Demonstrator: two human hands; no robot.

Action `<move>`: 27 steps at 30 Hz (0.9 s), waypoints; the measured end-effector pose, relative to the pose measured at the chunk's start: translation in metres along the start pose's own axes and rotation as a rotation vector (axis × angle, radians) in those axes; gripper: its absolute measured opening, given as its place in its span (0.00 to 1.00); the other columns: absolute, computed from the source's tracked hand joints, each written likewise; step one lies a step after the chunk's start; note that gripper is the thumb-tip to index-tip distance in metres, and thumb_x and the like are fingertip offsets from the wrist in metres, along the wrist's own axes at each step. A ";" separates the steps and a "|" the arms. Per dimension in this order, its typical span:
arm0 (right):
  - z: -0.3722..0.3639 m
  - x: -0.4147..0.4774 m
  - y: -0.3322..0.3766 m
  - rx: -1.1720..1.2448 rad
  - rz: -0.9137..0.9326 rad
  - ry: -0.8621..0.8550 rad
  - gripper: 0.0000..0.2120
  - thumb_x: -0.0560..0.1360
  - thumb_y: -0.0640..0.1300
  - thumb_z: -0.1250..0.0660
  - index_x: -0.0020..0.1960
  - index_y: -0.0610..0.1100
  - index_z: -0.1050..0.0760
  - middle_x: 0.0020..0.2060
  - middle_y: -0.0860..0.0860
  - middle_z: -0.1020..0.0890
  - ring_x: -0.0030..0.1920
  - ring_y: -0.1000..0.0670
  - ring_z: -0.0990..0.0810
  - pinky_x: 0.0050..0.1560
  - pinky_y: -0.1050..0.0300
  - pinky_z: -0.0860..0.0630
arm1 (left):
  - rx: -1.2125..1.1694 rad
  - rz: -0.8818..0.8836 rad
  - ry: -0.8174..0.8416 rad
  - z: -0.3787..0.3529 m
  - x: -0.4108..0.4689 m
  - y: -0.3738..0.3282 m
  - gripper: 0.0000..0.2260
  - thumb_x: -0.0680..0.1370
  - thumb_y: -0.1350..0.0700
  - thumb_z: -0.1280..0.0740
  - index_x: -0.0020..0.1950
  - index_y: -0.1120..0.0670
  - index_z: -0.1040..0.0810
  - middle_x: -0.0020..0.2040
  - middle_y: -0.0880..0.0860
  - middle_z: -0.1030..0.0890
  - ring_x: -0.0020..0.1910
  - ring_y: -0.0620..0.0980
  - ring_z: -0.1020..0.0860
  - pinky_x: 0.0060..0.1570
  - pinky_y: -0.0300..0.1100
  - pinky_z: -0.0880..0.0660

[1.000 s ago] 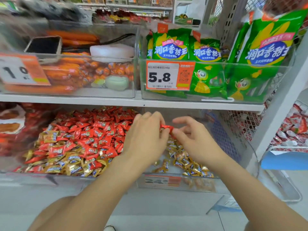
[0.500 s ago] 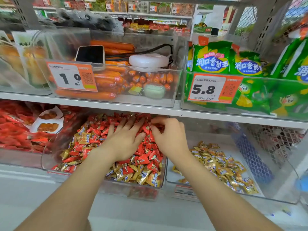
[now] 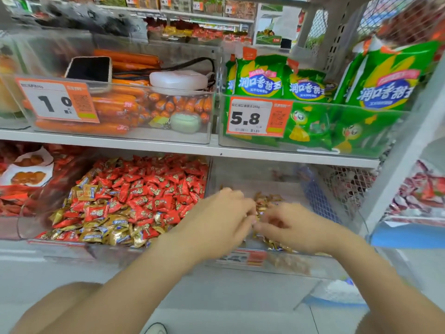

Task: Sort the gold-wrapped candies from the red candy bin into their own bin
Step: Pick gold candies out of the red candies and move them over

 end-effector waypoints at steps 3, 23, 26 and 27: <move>-0.008 -0.022 -0.051 -0.033 -0.101 0.067 0.22 0.83 0.54 0.36 0.33 0.45 0.31 0.28 0.53 0.31 0.29 0.54 0.35 0.37 0.51 0.31 | -0.051 0.118 0.243 -0.056 0.014 -0.001 0.09 0.83 0.49 0.41 0.44 0.48 0.27 0.45 0.52 0.20 0.49 0.57 0.21 0.46 0.51 0.23; -0.026 -0.008 -0.105 0.455 -0.142 0.168 0.16 0.74 0.61 0.23 0.48 0.49 0.16 0.39 0.45 0.14 0.37 0.52 0.17 0.41 0.55 0.20 | 0.016 0.429 0.522 -0.116 0.076 0.014 0.24 0.72 0.60 0.23 0.62 0.53 0.30 0.52 0.53 0.26 0.49 0.58 0.18 0.45 0.52 0.19; -0.021 -0.035 -0.088 0.415 -0.010 0.305 0.14 0.71 0.56 0.18 0.51 0.49 0.13 0.43 0.49 0.12 0.43 0.51 0.15 0.51 0.54 0.18 | -0.004 0.291 0.549 -0.104 0.067 0.011 0.13 0.79 0.47 0.31 0.51 0.57 0.23 0.47 0.55 0.21 0.49 0.58 0.20 0.50 0.52 0.21; -0.020 -0.040 -0.086 0.397 0.016 0.319 0.12 0.72 0.50 0.18 0.52 0.48 0.13 0.44 0.50 0.11 0.44 0.51 0.13 0.51 0.55 0.17 | -0.060 0.258 0.608 -0.100 0.059 0.010 0.20 0.81 0.39 0.34 0.46 0.56 0.23 0.43 0.55 0.20 0.44 0.56 0.20 0.47 0.50 0.22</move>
Point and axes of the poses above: each hand's wrist, its own x-axis towards the middle knuckle, its own z-axis out of the back of the hand, y = z × x, the point moved 6 cm from there along x, towards the middle knuckle
